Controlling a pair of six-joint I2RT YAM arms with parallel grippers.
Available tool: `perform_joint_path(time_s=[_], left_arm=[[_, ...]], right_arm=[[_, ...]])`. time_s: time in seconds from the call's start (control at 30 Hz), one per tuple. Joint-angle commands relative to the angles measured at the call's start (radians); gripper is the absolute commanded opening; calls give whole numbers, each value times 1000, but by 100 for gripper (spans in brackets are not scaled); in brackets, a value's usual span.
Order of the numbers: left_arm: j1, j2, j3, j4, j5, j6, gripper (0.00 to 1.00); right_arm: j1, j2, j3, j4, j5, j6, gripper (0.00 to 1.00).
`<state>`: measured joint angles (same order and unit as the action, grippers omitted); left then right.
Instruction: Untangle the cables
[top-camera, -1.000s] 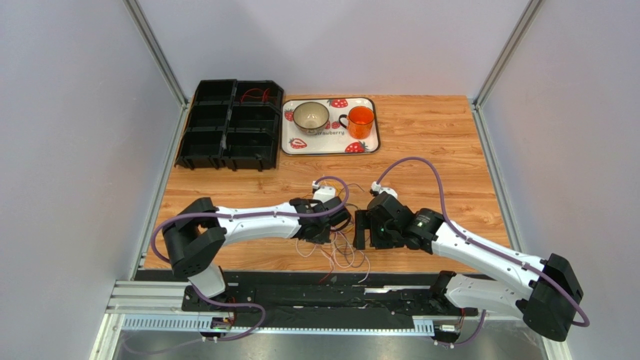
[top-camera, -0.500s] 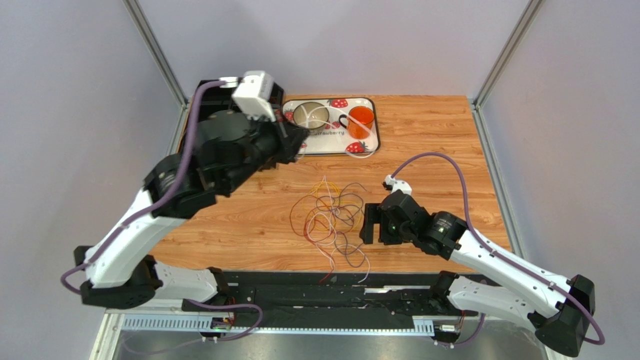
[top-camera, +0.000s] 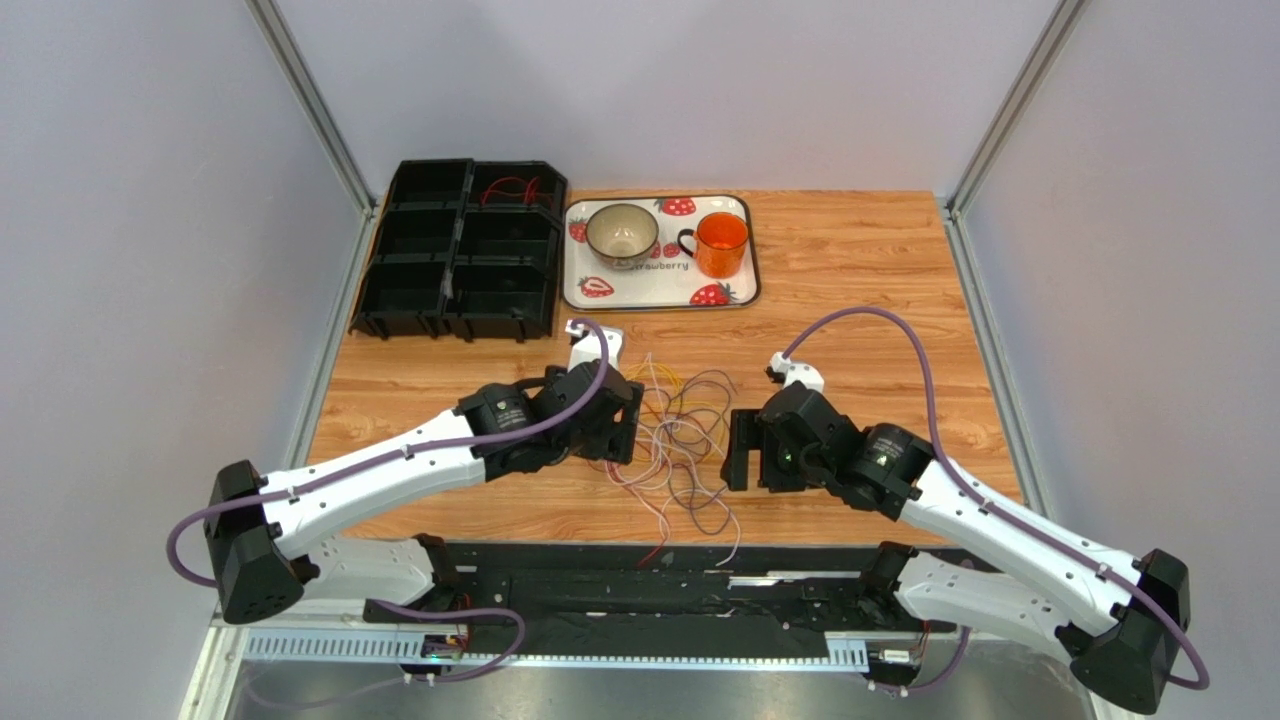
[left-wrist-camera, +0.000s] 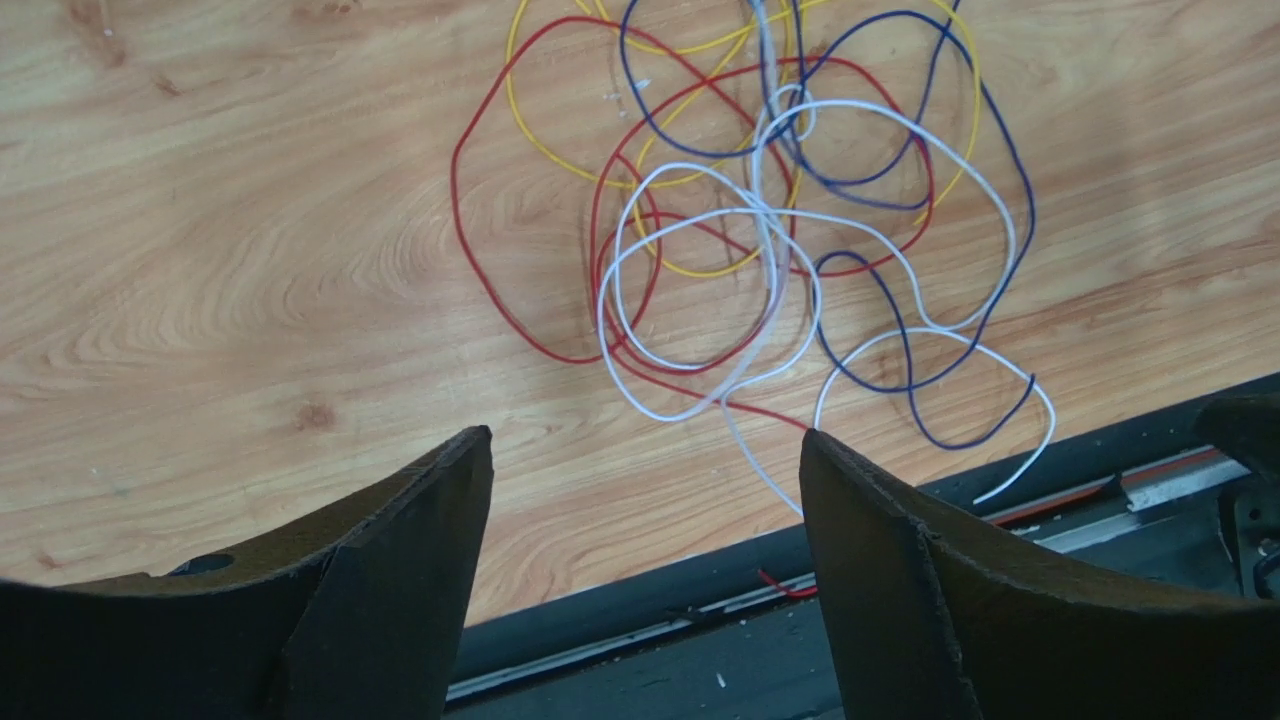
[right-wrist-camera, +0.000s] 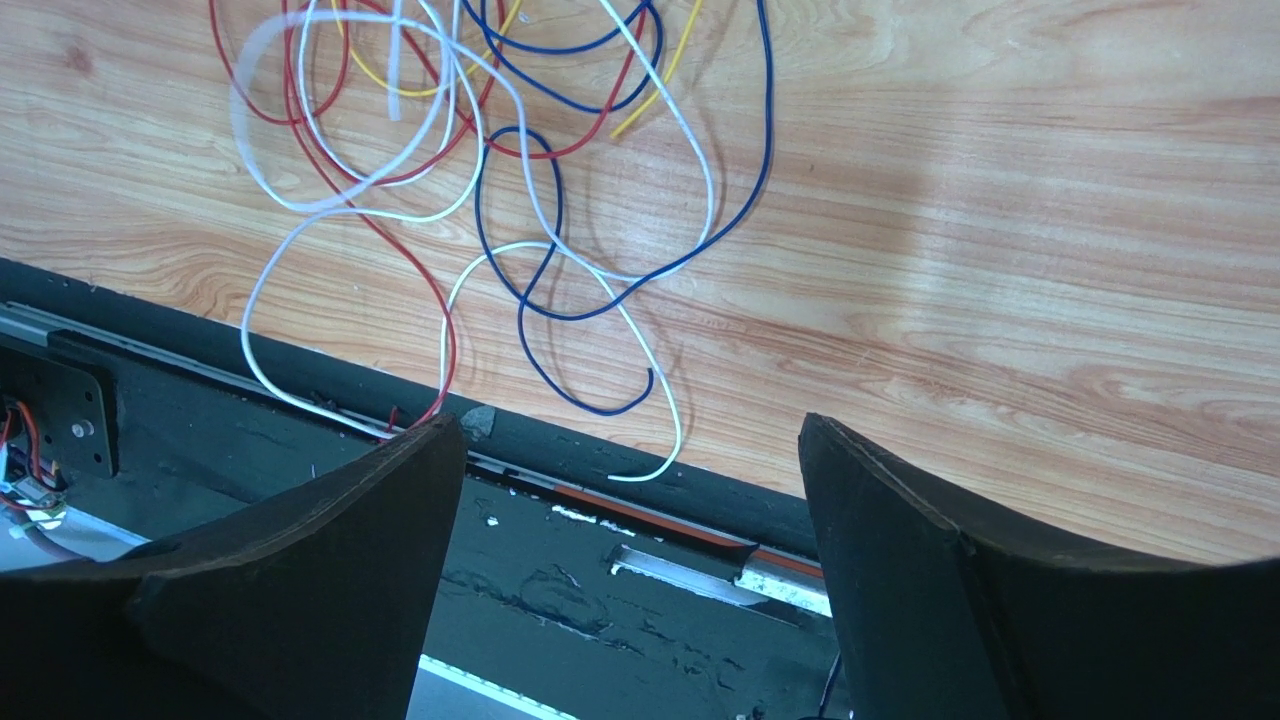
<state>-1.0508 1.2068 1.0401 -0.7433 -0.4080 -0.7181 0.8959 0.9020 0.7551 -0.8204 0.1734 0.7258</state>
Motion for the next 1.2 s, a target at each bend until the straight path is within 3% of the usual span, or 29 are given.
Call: perform_joint_path(time_s=[0.0,0.17,0.43,0.7,1.0,1.17], left_arm=[[6,-69,-11,78,18,-69,83],[6,-17,-29,143,84,-63,81],[-23,213,1,303,161,-83,75],[-46,450,107,300,155,-112,73],[-72,579,181,303,147,-132,73],[-77,602,189,245,101,-179,67]], right_arm=[[5,8,4,29,-5,9,86],[5,6,13,12,34,7,86],[3,-14,27,-98,190,63,88],[-2,-57,-19,-103,187,83,88],[-3,-54,-30,-79,169,49,88],[-2,-61,-31,-72,170,37,88]])
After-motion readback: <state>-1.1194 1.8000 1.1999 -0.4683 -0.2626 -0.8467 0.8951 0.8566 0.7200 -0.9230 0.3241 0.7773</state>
